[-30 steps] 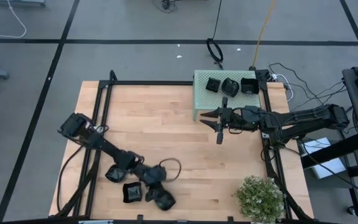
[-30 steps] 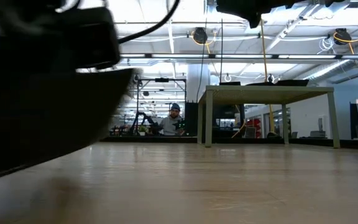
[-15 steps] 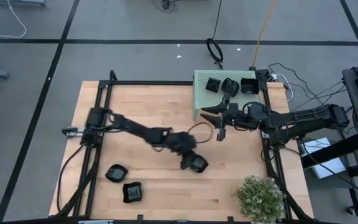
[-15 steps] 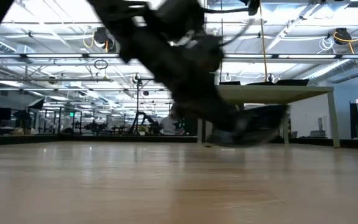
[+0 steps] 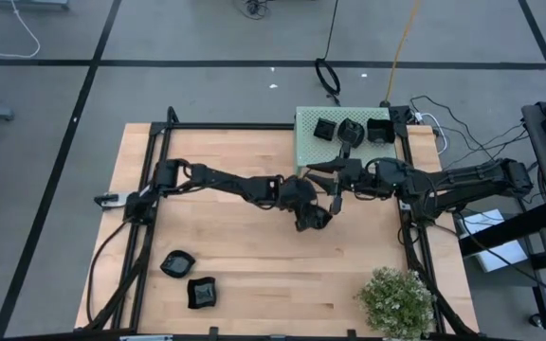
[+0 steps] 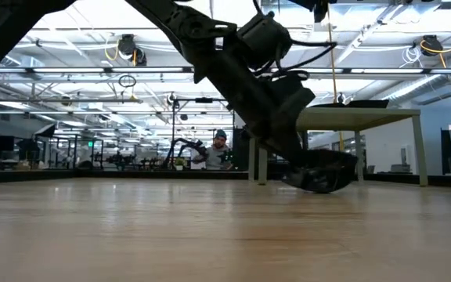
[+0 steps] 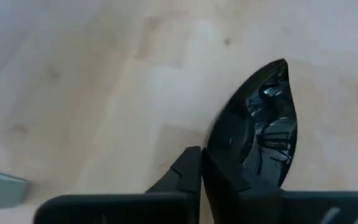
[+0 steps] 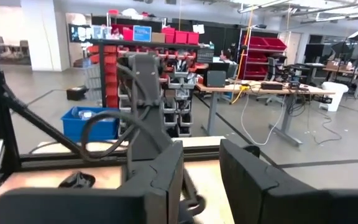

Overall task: Pick & Place Mini shaped plates
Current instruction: Move the bottom leaf-shaped plate to the center of the table, then move the distorted square plate to the center of the table

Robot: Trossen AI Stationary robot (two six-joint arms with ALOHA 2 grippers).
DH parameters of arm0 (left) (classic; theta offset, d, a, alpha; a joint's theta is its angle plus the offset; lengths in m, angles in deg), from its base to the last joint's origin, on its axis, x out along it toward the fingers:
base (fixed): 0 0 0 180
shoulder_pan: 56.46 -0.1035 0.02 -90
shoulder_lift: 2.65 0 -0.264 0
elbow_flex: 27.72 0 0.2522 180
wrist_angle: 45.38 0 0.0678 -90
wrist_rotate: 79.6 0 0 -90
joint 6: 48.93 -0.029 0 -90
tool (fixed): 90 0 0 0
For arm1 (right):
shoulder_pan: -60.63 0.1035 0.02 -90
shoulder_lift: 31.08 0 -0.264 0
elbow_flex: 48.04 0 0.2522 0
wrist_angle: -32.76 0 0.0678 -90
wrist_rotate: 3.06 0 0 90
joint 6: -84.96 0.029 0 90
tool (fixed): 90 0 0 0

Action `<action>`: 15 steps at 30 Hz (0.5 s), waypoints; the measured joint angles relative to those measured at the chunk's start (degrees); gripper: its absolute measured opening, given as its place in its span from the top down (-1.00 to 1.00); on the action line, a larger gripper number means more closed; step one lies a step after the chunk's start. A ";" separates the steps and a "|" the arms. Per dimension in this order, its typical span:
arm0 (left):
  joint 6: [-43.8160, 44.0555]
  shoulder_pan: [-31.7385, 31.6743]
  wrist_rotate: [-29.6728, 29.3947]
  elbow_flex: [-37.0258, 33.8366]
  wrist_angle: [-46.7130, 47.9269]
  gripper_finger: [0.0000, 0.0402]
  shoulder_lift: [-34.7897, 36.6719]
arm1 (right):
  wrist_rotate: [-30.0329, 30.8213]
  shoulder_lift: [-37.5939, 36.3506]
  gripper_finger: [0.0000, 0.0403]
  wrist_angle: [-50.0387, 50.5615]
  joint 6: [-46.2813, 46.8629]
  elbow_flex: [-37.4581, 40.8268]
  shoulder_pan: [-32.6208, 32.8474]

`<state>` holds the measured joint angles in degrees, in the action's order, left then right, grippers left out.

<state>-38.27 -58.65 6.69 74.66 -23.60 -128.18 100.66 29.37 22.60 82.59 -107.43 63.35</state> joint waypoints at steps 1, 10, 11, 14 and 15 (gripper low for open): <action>0.37 -0.28 0.07 0.00 -0.43 0.88 0.00 | 0.00 0.00 0.54 0.23 -0.40 0.01 0.00; 2.37 0.31 2.36 -0.01 -0.85 0.42 0.52 | 0.00 0.00 0.54 0.83 -4.22 0.00 0.00; 2.65 0.30 2.32 -0.02 -1.00 0.34 0.75 | 0.00 0.00 0.54 0.96 -4.42 0.00 0.00; 3.21 0.04 2.16 -0.02 -1.06 0.13 1.99 | -0.03 -0.02 0.53 1.00 -4.40 0.00 0.00; 3.17 -0.11 2.19 -0.06 -0.92 0.06 2.43 | -0.03 -0.02 0.53 1.00 -4.40 0.00 0.00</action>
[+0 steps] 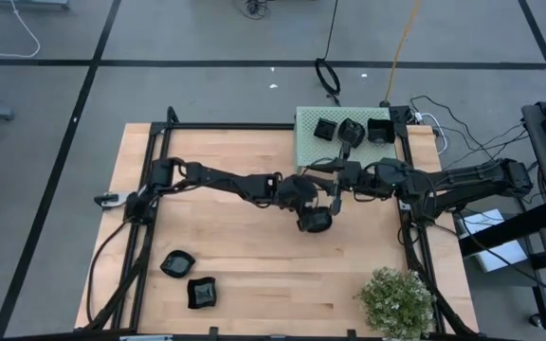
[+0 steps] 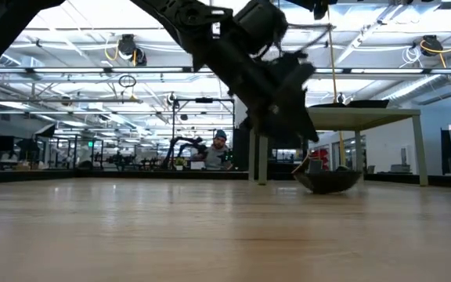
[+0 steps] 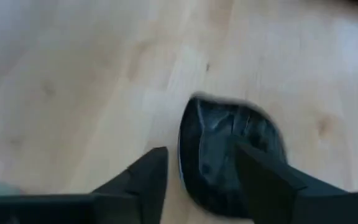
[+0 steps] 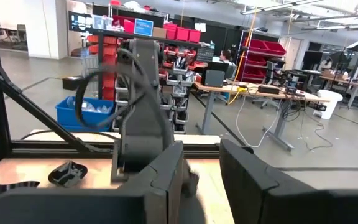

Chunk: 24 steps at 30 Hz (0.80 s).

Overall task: Pick & Place Mini shaped plates
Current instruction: Move the distorted square plate to the center of the table

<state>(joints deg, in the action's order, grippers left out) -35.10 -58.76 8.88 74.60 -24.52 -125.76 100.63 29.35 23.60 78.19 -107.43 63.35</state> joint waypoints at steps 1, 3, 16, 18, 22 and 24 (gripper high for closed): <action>0.00 -0.20 0.00 0.02 -0.29 0.01 0.76 | 0.00 0.00 0.53 0.00 0.00 0.00 0.00; 0.00 -0.63 0.03 0.02 2.18 -0.08 3.00 | 0.00 0.00 0.53 0.08 0.00 0.00 0.00; 0.06 2.81 14.25 0.06 41.30 -0.10 18.70 | -0.26 -0.05 0.53 3.21 3.58 0.00 0.02; -0.43 4.78 13.36 0.06 50.02 -0.07 19.30 | -0.26 -0.05 0.53 3.31 4.52 0.00 0.02; 0.03 9.47 13.08 -1.18 64.33 -0.01 19.48 | -0.26 -0.05 0.53 4.64 5.85 0.00 0.02; 0.07 12.43 12.51 -3.29 66.54 0.04 19.60 | -0.26 -0.05 0.54 5.39 6.50 0.00 0.02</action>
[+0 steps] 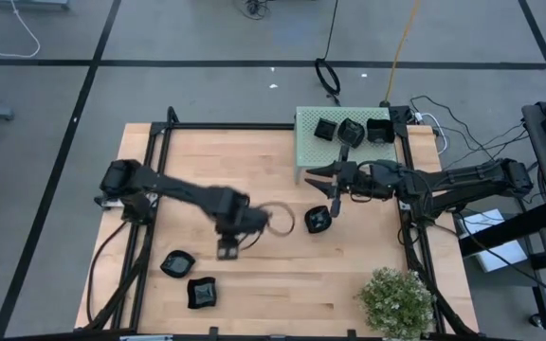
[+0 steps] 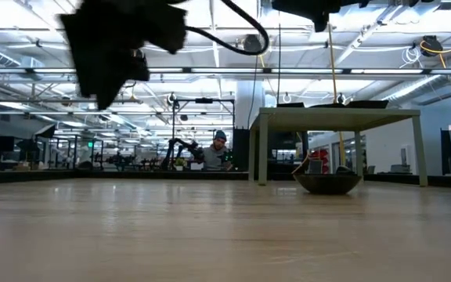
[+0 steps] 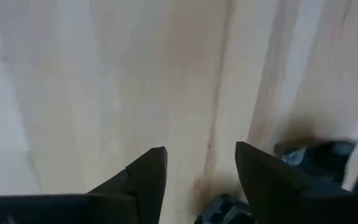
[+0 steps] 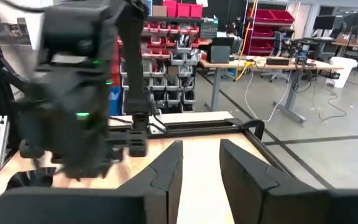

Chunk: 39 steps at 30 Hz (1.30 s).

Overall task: Pick & Place Mini shaped plates
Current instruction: Move the distorted square plate to the center of the table

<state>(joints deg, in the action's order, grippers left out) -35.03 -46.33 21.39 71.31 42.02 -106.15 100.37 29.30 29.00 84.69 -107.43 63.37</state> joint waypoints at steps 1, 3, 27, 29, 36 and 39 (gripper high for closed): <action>0.13 1.68 -0.30 -1.74 -0.49 0.06 0.64 | 0.00 0.00 0.54 0.32 0.06 0.00 0.00; 1.32 4.96 -0.31 -5.52 -2.65 0.12 1.98 | 0.00 0.00 0.54 1.40 0.10 0.00 0.00; 36.55 25.64 -5.55 -33.85 -40.64 -0.01 8.70 | 0.02 0.02 0.54 2.80 1.57 0.00 0.00; 34.59 25.64 -6.13 -33.85 -41.52 0.01 8.70 | 0.02 0.02 0.54 2.80 1.57 0.00 0.00; 26.48 24.68 -7.24 -33.85 -46.34 0.53 8.70 | 0.15 0.02 0.54 2.80 1.33 0.00 0.00; 23.72 22.61 -6.74 -33.73 -48.59 0.86 8.70 | 0.24 0.02 0.54 2.80 0.93 0.00 0.00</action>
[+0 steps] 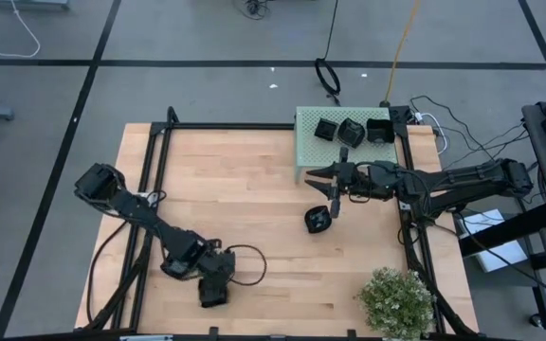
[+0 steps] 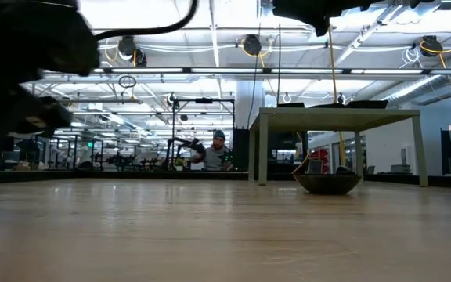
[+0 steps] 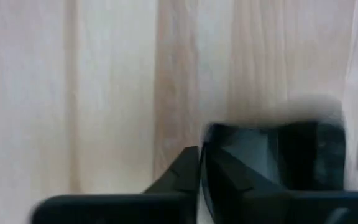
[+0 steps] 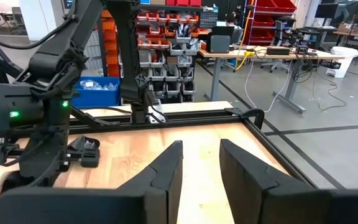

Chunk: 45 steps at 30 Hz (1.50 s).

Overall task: Pick & Place Mini shaped plates
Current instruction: Move the distorted square plate to the center of the table

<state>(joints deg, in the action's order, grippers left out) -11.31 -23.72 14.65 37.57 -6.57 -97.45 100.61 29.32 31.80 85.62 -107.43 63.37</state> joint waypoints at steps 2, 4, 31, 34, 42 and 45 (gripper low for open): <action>-1.73 -2.03 0.21 0.62 -0.38 0.95 0.00 | 0.00 0.00 0.54 0.00 -0.02 0.00 0.00; -4.29 -4.74 0.10 1.15 -1.73 0.93 0.00 | 0.00 0.00 0.54 0.00 -0.02 0.00 0.00; -17.62 -34.14 -2.08 8.50 -26.09 0.88 -10.83 | 4.50 0.02 0.54 -1.70 3.19 0.00 -0.02; -17.03 -34.86 -3.98 9.00 -25.46 0.87 -10.99 | 4.52 0.02 0.54 -1.64 3.19 0.00 -0.04; -15.06 -36.10 -6.31 9.22 -26.71 0.76 -10.88 | 4.50 0.02 0.54 -1.53 3.19 0.02 -0.02; -14.64 -36.03 -6.07 9.22 -26.52 0.59 -10.61 | 4.50 0.02 0.54 -1.38 3.19 0.02 -0.02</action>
<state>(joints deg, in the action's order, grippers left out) -25.94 -59.75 8.58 46.79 -33.08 -108.06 105.11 29.35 30.42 88.82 -107.41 63.35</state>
